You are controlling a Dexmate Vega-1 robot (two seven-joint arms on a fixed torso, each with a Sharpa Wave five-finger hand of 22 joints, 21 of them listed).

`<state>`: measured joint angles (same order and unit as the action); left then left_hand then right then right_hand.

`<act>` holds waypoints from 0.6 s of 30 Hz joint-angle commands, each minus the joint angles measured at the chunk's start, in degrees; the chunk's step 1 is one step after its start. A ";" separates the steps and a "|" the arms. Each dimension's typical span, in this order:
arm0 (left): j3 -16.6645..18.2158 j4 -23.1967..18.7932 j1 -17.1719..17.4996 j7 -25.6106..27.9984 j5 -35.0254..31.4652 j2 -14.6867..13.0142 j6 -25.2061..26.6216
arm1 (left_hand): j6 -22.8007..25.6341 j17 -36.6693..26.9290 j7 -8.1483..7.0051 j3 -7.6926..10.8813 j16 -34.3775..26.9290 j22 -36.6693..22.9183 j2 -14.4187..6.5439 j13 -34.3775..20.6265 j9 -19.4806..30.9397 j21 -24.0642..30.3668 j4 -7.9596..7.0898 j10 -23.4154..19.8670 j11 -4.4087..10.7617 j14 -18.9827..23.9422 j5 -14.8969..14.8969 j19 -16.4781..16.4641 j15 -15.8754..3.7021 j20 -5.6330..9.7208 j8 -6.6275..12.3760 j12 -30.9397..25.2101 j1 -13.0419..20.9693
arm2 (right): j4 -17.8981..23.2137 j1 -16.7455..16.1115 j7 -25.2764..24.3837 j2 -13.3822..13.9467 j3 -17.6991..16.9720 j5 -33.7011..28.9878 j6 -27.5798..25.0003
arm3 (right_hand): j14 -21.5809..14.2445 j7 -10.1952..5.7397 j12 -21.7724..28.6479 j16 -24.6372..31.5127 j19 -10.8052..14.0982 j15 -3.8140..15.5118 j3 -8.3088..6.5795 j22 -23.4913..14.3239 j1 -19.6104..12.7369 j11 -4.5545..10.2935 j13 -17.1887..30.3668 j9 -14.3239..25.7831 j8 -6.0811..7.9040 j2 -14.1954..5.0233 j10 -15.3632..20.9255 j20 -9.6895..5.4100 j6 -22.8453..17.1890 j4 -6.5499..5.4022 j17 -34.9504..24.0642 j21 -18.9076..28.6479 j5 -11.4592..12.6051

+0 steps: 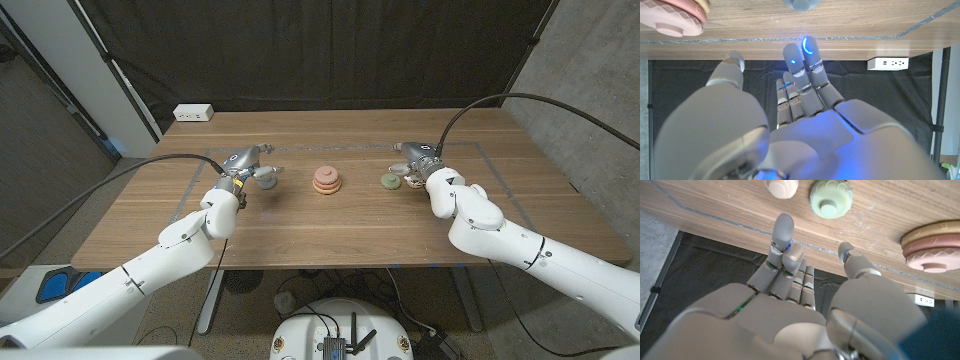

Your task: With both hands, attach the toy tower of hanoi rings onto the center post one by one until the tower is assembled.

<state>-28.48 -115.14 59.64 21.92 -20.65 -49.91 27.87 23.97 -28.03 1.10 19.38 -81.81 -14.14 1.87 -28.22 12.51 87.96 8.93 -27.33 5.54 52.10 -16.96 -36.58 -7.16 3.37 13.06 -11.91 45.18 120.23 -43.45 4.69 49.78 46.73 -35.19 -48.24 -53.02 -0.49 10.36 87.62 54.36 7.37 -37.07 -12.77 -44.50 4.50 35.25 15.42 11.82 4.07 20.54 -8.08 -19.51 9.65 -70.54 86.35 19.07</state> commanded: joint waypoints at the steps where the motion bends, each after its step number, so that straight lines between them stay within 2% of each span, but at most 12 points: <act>1: 0.22 -0.30 0.51 0.18 0.26 -0.20 -0.04 | 0.38 -0.30 0.34 0.47 0.01 -0.19 -0.15 -0.10 -0.05 0.36 -0.04 -0.46 -0.19 0.73 0.23 -0.50 -5.34 8.33 -0.11 -0.08 -0.41 | -1.01 3.04 7.09 -0.71 2.41 -2.81 -2.60 | 0.82 0.00 0.17 -0.08 -0.66 4.76 -0.12 -0.26 -0.12 -0.03 -0.11 0.11 -0.02 1.08 -0.28 -4.30 0.56 0.27 -0.13 -0.16 0.00; 9: 0.54 -1.71 1.07 0.23 -0.39 -0.86 1.44 | 0.55 -0.32 0.44 0.53 0.06 -0.25 -0.23 -0.12 -0.07 0.40 -0.08 -0.48 -0.13 0.78 0.24 -0.63 -5.34 8.34 -0.11 -0.08 -0.60 | -2.08 5.46 11.31 -1.36 4.04 -3.76 -3.69 | 1.53 0.14 0.22 -0.06 -1.14 4.77 -0.01 -0.26 -0.29 -0.14 -0.27 0.06 0.18 1.58 -0.82 -4.29 0.49 0.32 -0.13 -0.10 -0.21; 18: 0.40 -1.71 1.58 0.41 -0.66 -1.01 2.15 | 0.97 -0.42 0.19 0.69 0.07 -0.04 -0.26 -0.15 -0.07 0.26 0.04 -0.91 0.14 0.88 0.23 -0.79 -5.35 8.37 -0.05 -0.21 -0.67 | -3.59 6.88 13.34 -2.19 5.47 -4.28 -4.19 | 2.14 0.60 0.40 -0.06 -1.76 4.77 0.15 -0.04 -0.28 -0.51 -0.45 0.00 0.06 1.81 -1.02 -4.28 1.30 0.15 -0.06 -0.19 -0.46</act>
<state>-28.07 -116.36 60.57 22.08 -20.82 -50.56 29.12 24.38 -28.27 1.51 19.62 -81.81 -14.14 1.64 -28.30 12.24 87.96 8.70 -27.55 5.74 52.21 -16.74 -36.67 -7.06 3.46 13.06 -11.91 44.95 118.11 -38.57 14.62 48.44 50.47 -38.67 -51.50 -51.27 0.02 10.36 87.62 52.72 6.85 -37.07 -12.77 -44.73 4.31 34.75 15.43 11.82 5.20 19.74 -7.25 -18.39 9.65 -70.54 85.91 18.85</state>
